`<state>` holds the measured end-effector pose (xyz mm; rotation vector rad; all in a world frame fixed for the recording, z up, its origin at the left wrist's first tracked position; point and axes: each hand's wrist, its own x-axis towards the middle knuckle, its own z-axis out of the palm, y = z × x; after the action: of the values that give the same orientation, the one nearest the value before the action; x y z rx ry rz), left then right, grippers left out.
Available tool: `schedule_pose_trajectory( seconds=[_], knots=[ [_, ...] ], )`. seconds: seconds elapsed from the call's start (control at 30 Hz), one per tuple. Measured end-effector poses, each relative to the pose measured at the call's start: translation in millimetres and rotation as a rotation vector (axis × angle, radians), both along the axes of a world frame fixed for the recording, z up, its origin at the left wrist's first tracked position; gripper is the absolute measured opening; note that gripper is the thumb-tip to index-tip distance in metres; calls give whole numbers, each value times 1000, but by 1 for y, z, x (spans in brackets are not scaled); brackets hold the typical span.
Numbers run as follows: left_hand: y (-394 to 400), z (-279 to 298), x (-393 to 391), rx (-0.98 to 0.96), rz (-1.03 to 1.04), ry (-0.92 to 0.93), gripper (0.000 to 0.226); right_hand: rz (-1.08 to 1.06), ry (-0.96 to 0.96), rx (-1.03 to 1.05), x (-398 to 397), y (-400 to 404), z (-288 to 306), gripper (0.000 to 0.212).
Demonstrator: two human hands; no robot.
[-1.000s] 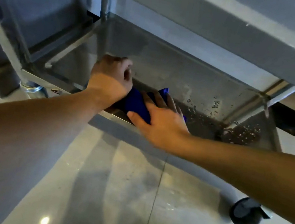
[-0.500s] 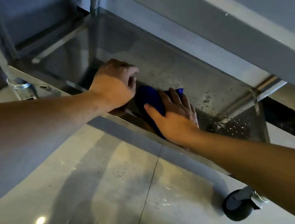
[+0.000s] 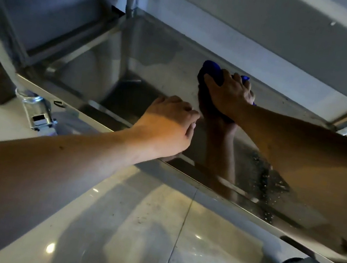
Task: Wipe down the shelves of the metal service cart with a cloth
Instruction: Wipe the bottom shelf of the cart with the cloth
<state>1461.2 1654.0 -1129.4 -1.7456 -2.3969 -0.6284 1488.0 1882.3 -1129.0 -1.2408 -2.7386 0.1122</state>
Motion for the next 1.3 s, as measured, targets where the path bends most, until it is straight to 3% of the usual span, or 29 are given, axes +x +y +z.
schedule_pose_trajectory(
  seconds=[0.43, 0.77, 1.0, 1.17, 1.3],
  knots=[
    [6, 5, 4, -50, 26, 18, 20, -64, 8, -58, -18, 20, 6, 74],
    [6, 1, 0, -46, 63, -9, 18, -30, -32, -78, 51, -52, 4, 74],
    [2, 8, 3, -177, 106, -209, 6, -66, -95, -180, 107, -127, 9, 82],
    [-6, 21, 4, -305, 131, -207, 35, 23, -165, -157, 139, -158, 15, 80],
    [3, 37, 18, -371, 176, -241, 30, 86, -171, -157, 158, -163, 21, 79]
  ],
)
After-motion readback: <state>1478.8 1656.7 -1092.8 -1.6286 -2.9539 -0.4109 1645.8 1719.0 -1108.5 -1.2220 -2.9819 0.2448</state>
